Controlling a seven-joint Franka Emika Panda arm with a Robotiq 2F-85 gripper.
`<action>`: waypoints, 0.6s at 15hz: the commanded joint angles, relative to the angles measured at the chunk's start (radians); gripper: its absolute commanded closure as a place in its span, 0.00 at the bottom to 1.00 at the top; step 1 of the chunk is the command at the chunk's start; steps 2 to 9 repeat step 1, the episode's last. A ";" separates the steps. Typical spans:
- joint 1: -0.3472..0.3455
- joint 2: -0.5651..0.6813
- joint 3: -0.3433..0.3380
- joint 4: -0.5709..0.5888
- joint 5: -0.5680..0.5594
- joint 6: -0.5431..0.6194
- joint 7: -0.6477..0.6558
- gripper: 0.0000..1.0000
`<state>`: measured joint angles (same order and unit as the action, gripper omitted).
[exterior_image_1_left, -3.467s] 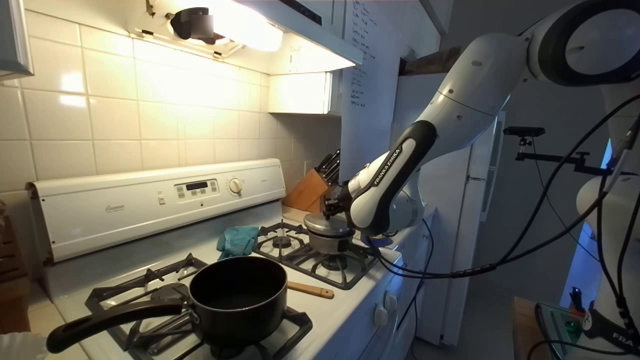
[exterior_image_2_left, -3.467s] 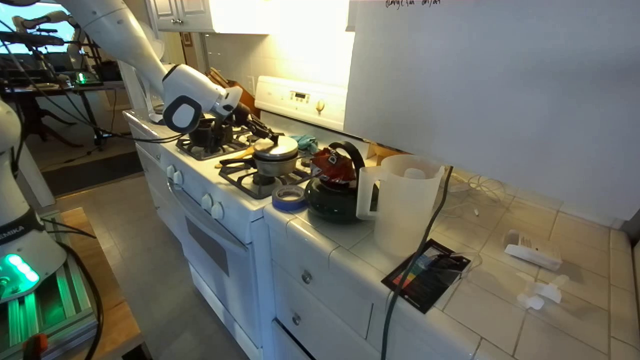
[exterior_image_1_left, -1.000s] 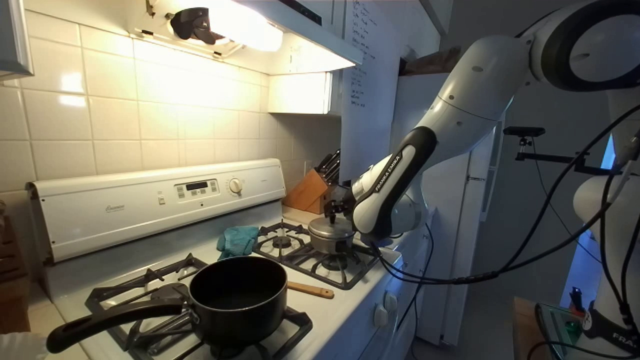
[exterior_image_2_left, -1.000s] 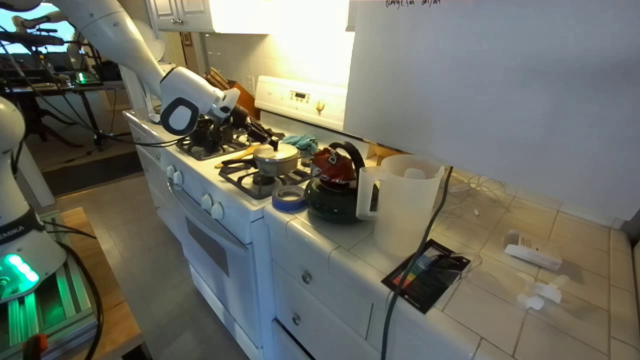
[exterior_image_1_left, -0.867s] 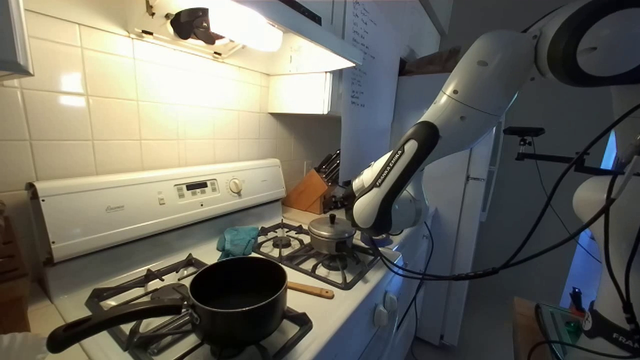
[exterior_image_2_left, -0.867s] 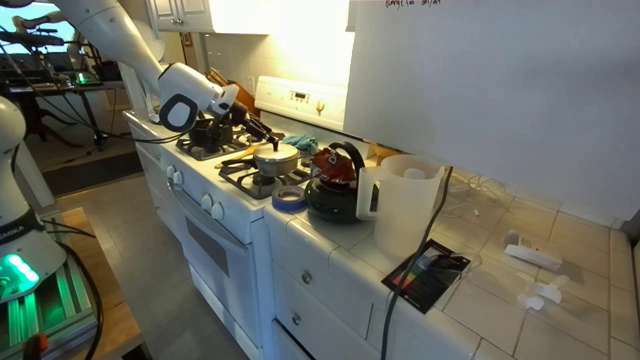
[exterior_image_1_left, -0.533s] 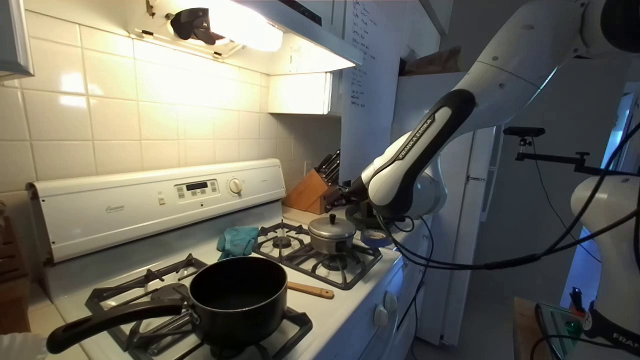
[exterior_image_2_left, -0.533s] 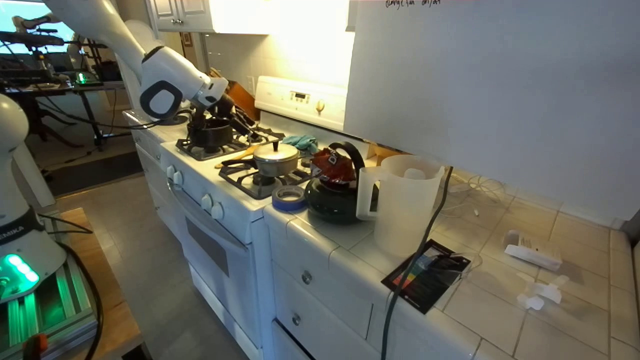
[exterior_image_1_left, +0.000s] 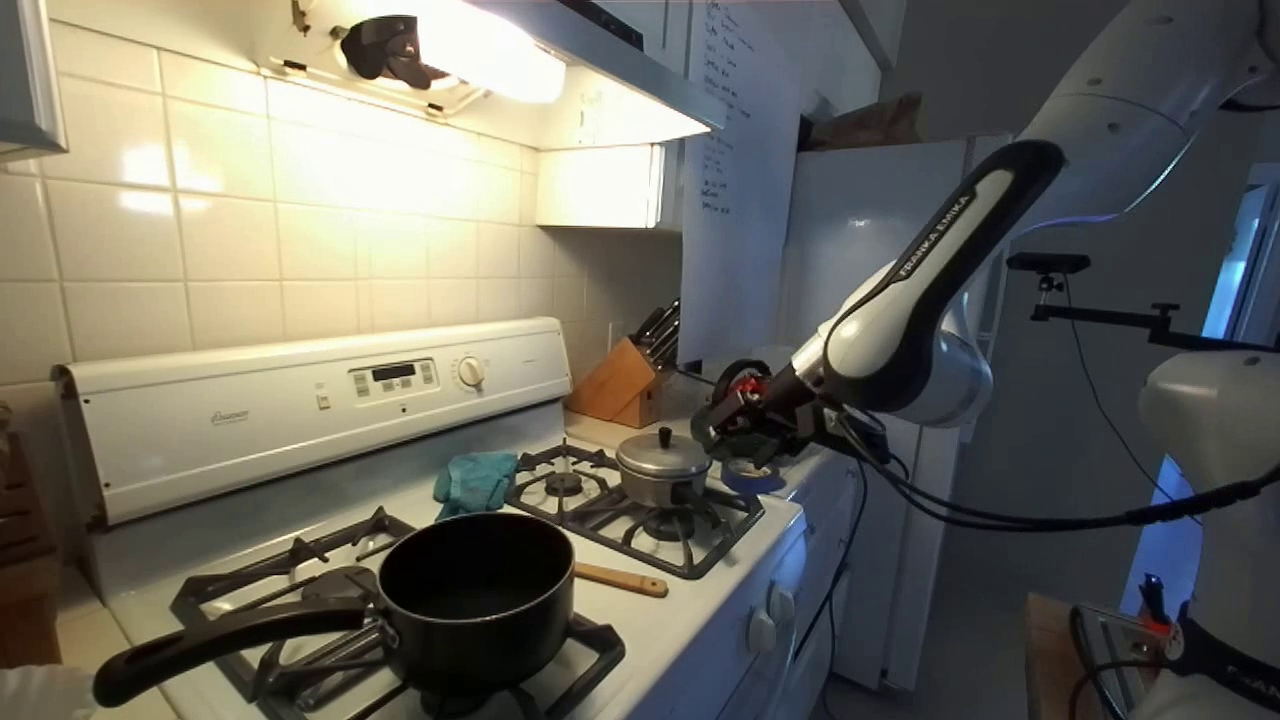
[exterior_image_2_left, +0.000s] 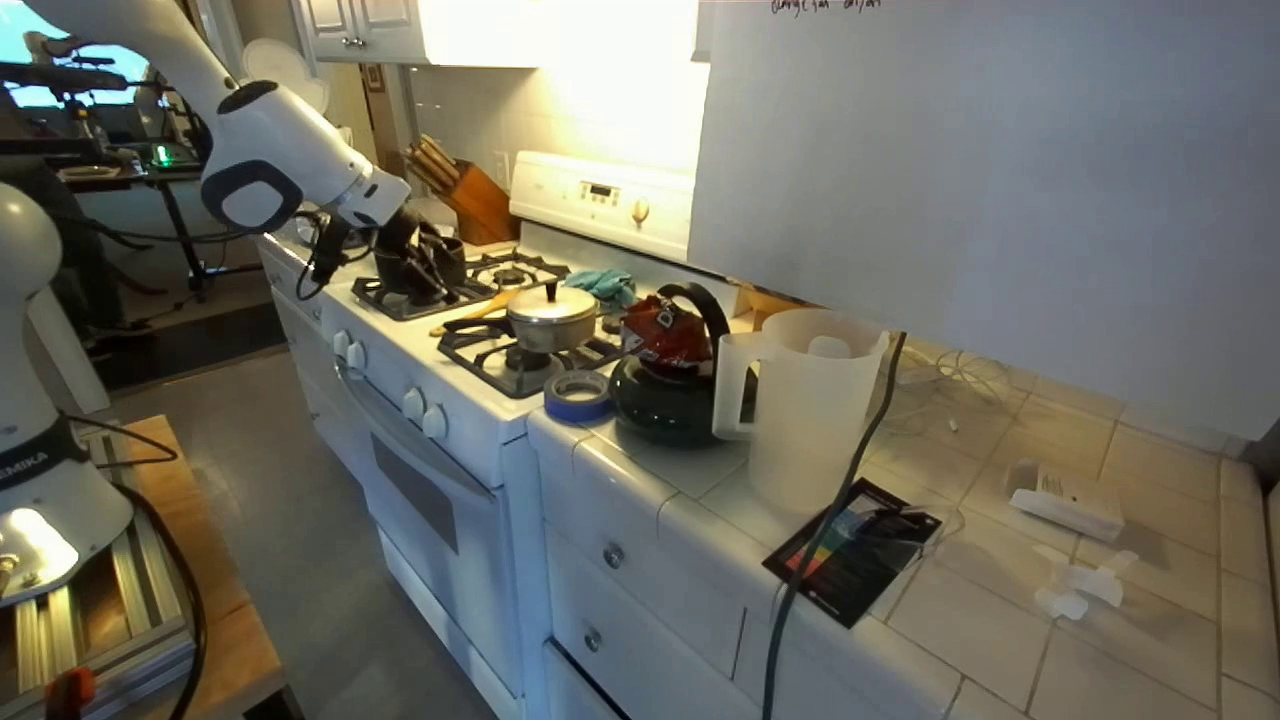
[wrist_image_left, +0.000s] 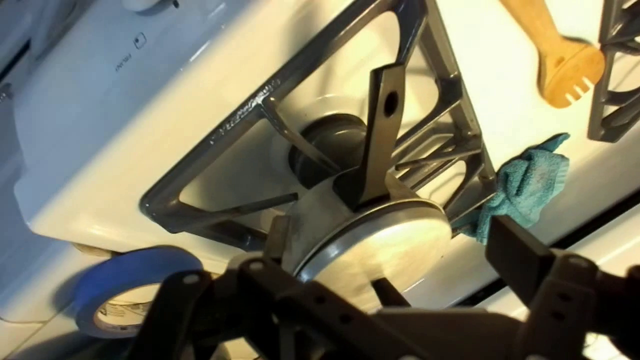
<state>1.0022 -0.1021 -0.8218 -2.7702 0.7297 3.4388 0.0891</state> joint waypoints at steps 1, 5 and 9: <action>-0.008 -0.028 -0.005 0.005 0.038 -0.022 -0.036 0.00; -0.008 -0.028 -0.005 0.005 0.038 -0.022 -0.036 0.00; -0.008 -0.028 -0.005 0.005 0.038 -0.022 -0.036 0.00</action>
